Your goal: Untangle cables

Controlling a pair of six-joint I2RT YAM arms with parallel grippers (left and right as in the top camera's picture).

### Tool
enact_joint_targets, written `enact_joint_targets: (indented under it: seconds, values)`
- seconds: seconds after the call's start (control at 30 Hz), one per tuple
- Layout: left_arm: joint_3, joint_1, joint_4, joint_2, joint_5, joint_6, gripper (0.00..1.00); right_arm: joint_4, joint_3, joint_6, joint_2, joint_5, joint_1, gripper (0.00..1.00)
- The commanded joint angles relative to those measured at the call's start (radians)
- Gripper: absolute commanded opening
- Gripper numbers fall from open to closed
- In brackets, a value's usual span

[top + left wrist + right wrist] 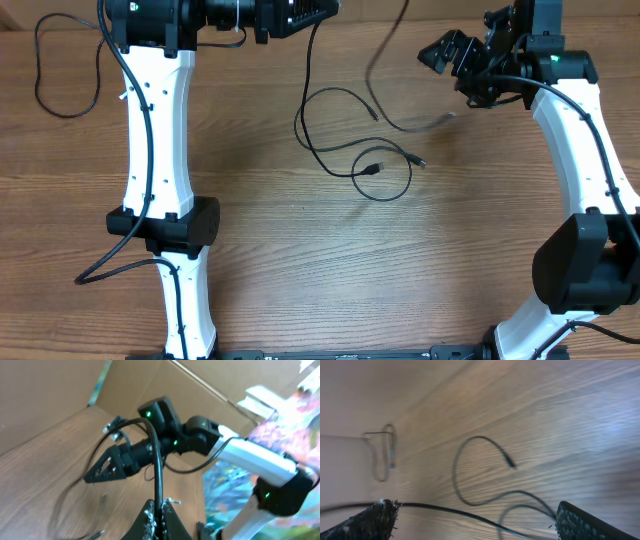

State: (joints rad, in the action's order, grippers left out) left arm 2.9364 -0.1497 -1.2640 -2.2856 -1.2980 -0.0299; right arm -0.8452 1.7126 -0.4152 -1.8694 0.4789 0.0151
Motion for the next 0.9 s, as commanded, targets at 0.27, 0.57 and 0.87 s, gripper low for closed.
enact_joint_targets:
  seconds: [0.27, 0.57, 0.87]
  values:
    - [0.004, -0.04, 0.1, -0.009, -0.027, 0.362, 0.04, 0.007, 0.002, 0.32, 0.006, 0.293, -0.017, 0.92]
    - [0.004, -0.058, 0.154, -0.009, -0.026, 0.543, 0.04, 0.2, 0.002, 0.27, 0.006, 0.386, -0.077, 0.82]
    - [0.004, -0.069, 0.169, -0.009, -0.038, 0.676, 0.04, 0.392, 0.002, 0.103, 0.006, 0.29, -0.123, 0.8]
